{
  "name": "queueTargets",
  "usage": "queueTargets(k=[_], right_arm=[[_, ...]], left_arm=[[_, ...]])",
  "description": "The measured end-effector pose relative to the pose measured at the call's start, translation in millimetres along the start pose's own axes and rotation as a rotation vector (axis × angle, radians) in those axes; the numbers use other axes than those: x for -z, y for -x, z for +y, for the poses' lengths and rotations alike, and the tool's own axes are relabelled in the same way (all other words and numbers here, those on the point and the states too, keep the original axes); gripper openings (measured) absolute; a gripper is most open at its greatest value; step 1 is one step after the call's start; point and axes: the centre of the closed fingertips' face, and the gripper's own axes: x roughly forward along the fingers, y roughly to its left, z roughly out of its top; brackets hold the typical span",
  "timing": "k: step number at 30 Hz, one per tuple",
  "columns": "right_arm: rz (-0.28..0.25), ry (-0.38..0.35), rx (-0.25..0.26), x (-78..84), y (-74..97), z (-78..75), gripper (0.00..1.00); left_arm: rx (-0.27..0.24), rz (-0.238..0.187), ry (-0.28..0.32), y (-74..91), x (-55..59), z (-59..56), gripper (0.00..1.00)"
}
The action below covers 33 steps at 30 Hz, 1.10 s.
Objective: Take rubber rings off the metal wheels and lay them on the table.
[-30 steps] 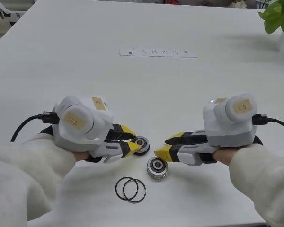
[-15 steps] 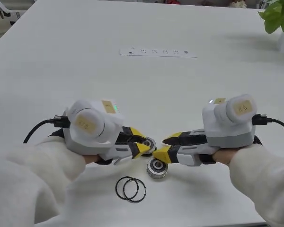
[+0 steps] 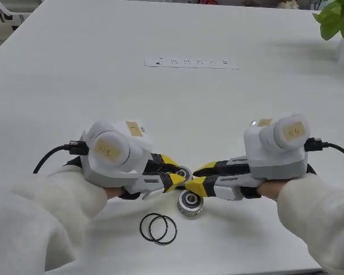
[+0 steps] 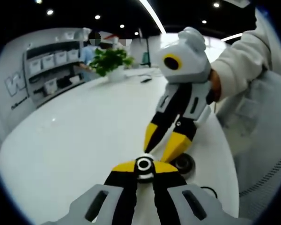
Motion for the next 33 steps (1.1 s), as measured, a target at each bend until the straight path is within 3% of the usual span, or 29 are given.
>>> queueTargets(k=[21,28,33], right_arm=[[0.017,0.035,-0.027,1.8,0.8,0.6,0.18],[0.029,0.029,0.003,5.7,0.1,-3.9,0.18],[0.009,-0.004,-0.009,5.6,-2.0,-1.9,0.17]], left_arm=[[0.019,-0.016,0.017,0.1,-0.1,0.5,0.13],[0.018,-0.016,0.016,0.2,0.1,0.5,0.13],[0.017,-0.018,0.025,0.4,-0.1,0.5,0.13]])
